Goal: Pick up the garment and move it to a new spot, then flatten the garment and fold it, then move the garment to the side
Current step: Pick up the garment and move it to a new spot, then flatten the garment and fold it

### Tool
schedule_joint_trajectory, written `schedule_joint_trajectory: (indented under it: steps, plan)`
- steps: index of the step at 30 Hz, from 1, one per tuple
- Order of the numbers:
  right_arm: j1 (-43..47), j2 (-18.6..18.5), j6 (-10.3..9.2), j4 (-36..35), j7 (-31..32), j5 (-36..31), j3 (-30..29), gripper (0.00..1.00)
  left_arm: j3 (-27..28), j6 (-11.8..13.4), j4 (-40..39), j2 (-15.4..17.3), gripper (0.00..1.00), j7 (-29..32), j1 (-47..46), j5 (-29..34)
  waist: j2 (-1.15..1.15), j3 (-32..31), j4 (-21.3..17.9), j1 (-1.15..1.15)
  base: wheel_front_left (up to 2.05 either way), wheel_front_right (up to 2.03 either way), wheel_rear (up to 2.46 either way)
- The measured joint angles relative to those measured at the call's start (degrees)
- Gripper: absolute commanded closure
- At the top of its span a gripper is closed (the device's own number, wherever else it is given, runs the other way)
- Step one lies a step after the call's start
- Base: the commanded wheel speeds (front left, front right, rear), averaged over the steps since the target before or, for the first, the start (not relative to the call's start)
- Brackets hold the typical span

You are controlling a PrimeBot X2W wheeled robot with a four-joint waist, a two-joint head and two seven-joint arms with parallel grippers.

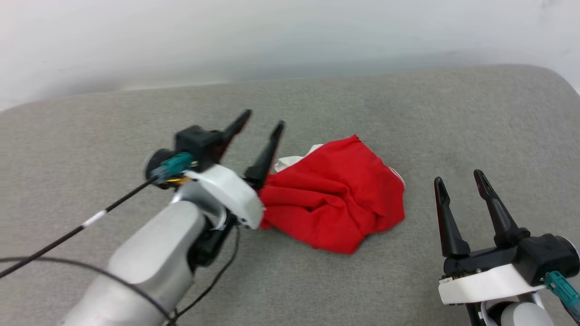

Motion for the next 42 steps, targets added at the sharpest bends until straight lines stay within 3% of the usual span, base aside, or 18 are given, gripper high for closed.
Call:
schedule_joint_trajectory:
  steps: [7, 12, 19, 29, 33, 42]
  plan:
    - [0.98, 0.0, 0.0, -1.14, -0.01, -0.42, -0.09, 0.0, 11.59, 3.53, -12.49, 7.42, 0.0, -0.38, 10.35, 7.3, 0.0, -2.26, 3.26, 0.0, 0.0, 0.0, 0.0]
    - [1.2, 0.0, 0.0, -1.67, 0.0, -0.26, -0.14, 0.0, 20.87, 4.86, -21.07, 8.02, 0.0, -0.38, 23.7, 12.06, 0.0, -3.08, 3.97, 0.0, 0.0, 0.0, 0.0]
    - [2.15, 0.0, 0.0, -1.53, -0.01, 0.52, -0.3, 0.0, 28.94, 2.92, -26.3, 1.53, 0.0, -0.38, 37.53, 18.46, 0.0, -4.01, 4.15, 0.0, 0.0, 0.0, 0.0]
    - [2.53, 0.0, 0.0, -0.81, -0.01, 1.44, 0.47, 0.0, 35.85, -2.5, -24.88, -7.97, 0.0, -0.38, 44.61, 25.26, 0.0, -5.42, 3.74, 0.0, 0.0, 0.0, 0.0]
    - [2.58, 0.0, 0.0, -0.78, 0.0, 1.52, 0.73, 0.0, 37.06, -4.91, -24.09, -9.6, 0.0, -0.38, 44.72, 27.55, 0.0, -5.48, 3.56, 0.0, 0.0, 0.0, 0.0]
    - [2.57, 0.0, 0.0, -1.03, 0.0, 1.63, 0.43, 0.0, 38.96, -7.26, -23.18, -11.59, 0.0, -0.38, 44.57, 29.48, 0.0, -4.06, 2.81, 0.0, 0.0, 0.0, 0.0]
